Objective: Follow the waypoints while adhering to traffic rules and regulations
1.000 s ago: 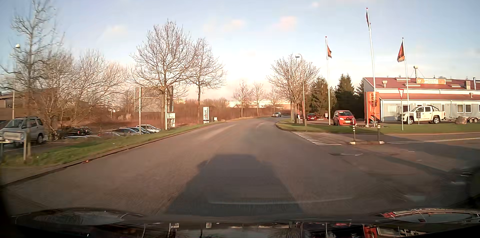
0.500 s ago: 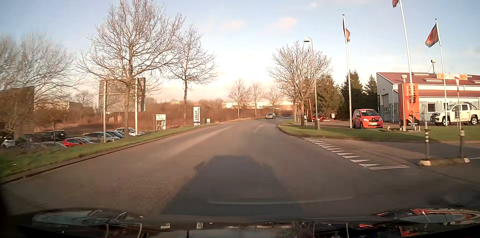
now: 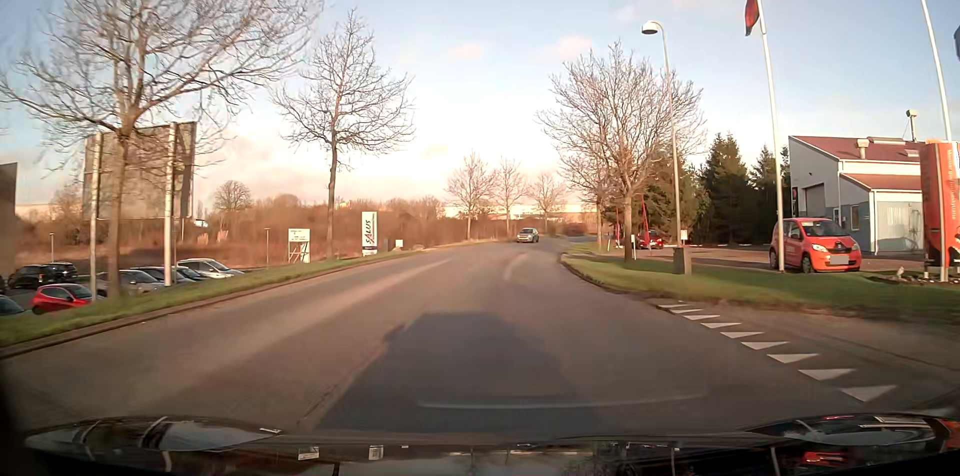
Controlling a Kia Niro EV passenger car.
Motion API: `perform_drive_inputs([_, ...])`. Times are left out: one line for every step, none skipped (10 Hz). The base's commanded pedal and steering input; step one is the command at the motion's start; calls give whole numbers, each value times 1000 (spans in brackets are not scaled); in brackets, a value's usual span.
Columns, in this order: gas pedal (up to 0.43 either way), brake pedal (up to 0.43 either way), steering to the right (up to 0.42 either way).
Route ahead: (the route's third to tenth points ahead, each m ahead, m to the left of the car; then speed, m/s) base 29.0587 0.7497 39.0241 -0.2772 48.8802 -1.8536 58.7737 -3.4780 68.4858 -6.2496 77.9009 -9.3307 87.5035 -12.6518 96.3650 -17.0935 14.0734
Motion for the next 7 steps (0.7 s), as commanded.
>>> perform_drive_inputs([189,0,6])
perform_drive_inputs([189,0,6])
perform_drive_inputs([189,0,6])
perform_drive_inputs([189,0,6])
perform_drive_inputs([189,0,6])
perform_drive_inputs([189,0,7])
perform_drive_inputs([177,0,9])
